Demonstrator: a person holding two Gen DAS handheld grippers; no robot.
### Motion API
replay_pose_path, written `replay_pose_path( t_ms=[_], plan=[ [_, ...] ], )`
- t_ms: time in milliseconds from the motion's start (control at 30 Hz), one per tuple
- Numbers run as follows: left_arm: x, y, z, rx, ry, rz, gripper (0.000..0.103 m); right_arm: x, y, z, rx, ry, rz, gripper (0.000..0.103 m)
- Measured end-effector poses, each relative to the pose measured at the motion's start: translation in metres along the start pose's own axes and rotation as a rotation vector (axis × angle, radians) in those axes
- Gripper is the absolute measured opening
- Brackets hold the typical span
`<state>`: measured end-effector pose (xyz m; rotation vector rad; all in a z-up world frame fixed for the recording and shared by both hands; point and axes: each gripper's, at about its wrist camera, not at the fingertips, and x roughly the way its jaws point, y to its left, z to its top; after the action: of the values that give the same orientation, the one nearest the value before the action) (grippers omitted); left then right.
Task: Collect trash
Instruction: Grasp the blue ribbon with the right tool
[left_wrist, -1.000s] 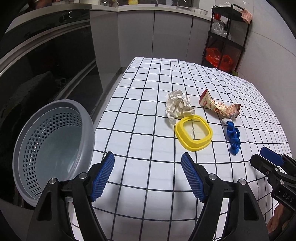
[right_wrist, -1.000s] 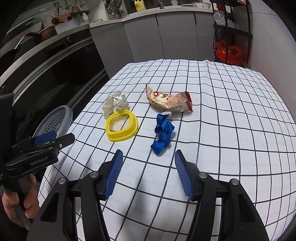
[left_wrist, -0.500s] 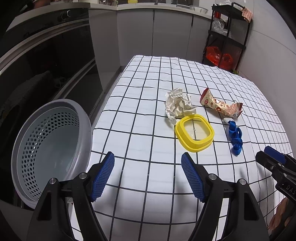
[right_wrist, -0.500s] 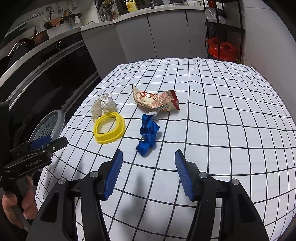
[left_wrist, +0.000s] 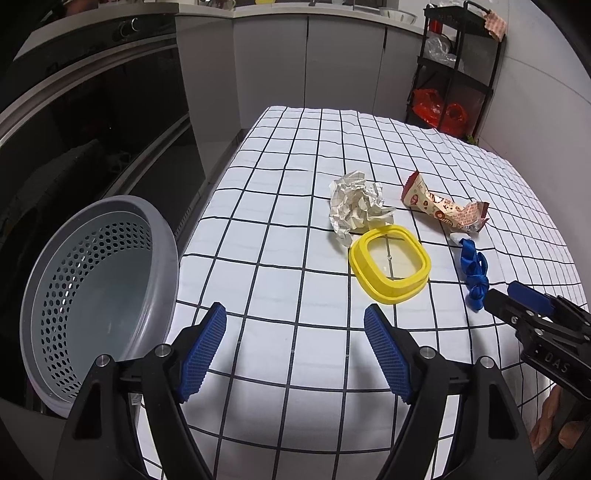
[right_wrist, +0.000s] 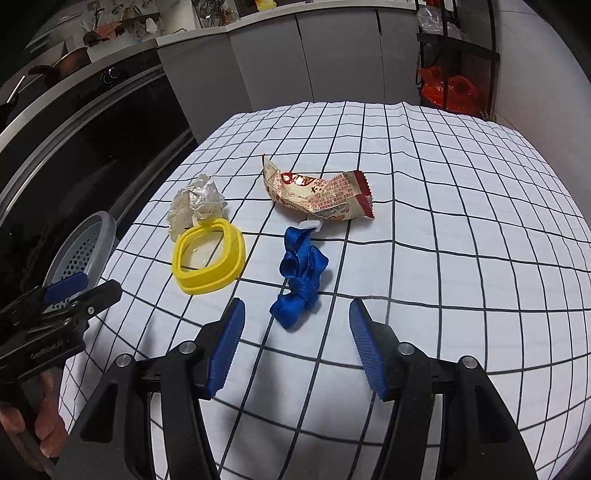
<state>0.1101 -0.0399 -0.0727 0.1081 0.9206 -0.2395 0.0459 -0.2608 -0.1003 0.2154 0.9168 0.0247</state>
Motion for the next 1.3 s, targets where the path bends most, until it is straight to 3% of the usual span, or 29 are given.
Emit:
replay_pose_path(
  t_ms=[567, 767, 833, 1300],
  plan=[
    [0.005, -0.006, -0.001, 0.011, 0.010, 0.009, 0.076, 0.029, 0.008, 0.012, -0.025, 0.033, -0.078, 0.056],
    [0.006, -0.009, -0.001, 0.009, 0.013, 0.002, 0.076, 0.029, 0.010, 0.013, -0.031, 0.036, -0.072, 0.037],
    [0.005, -0.011, -0.001, 0.011, 0.008, 0.001, 0.078, 0.027, 0.010, 0.013, -0.028, 0.043, -0.051, 0.023],
    [0.018, -0.036, 0.009, 0.002, -0.004, -0.030, 0.083, -0.021, -0.010, 0.019, 0.035, -0.060, 0.008, 0.020]
  ],
)
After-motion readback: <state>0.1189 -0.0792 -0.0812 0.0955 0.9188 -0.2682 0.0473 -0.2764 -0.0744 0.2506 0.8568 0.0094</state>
